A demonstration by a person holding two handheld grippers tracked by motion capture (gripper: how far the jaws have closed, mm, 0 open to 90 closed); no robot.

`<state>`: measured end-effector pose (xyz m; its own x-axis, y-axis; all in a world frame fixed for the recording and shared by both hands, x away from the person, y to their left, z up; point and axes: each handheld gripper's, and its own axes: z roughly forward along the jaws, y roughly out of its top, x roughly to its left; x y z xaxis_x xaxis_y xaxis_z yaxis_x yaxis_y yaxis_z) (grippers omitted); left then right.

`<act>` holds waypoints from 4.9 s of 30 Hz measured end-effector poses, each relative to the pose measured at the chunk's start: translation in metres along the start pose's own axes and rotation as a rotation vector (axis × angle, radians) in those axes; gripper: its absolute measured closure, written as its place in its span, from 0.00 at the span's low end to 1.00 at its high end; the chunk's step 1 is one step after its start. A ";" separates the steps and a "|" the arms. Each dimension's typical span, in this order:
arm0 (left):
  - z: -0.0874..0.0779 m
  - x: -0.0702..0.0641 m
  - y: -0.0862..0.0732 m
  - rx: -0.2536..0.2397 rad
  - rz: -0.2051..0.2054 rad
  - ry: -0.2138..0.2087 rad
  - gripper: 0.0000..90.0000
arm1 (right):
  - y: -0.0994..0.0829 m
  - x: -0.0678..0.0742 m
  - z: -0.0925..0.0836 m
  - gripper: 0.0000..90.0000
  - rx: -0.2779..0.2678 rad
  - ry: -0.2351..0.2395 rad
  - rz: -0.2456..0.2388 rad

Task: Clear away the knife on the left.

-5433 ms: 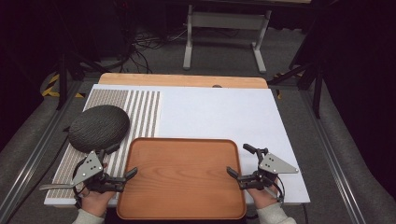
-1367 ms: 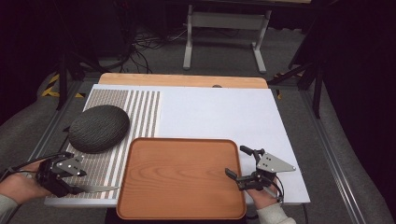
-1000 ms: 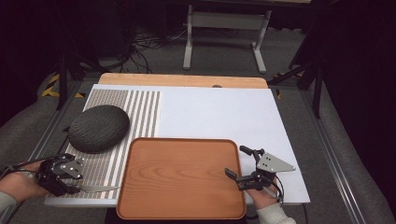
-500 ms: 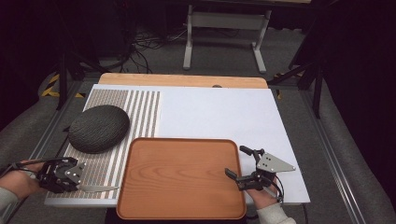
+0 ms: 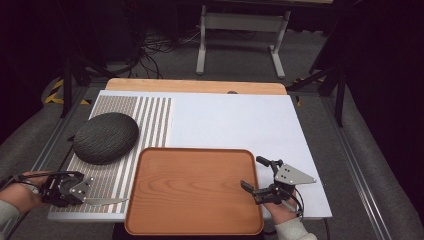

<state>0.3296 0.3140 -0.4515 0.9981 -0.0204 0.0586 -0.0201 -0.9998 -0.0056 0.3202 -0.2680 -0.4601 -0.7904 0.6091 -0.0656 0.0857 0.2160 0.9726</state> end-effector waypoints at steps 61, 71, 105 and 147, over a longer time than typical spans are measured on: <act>-0.071 0.006 0.033 -0.367 -0.440 -0.006 0.89 | -0.001 -0.001 0.000 0.04 0.001 -0.008 0.005; -0.073 0.014 0.053 -0.414 -0.517 -0.071 0.89 | 0.000 0.000 0.001 0.04 0.002 -0.005 -0.002; -0.053 0.017 0.137 -0.550 -0.593 -0.175 0.89 | 0.000 -0.002 -0.003 0.04 -0.011 -0.002 0.007; -0.015 0.012 0.168 -0.405 -0.686 -0.204 0.89 | 0.000 -0.002 -0.003 0.04 -0.017 0.010 0.014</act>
<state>0.3378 0.1459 -0.4363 0.7866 0.5577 -0.2649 0.6174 -0.7148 0.3284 0.3204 -0.2716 -0.4592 -0.7951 0.6044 -0.0501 0.0865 0.1947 0.9770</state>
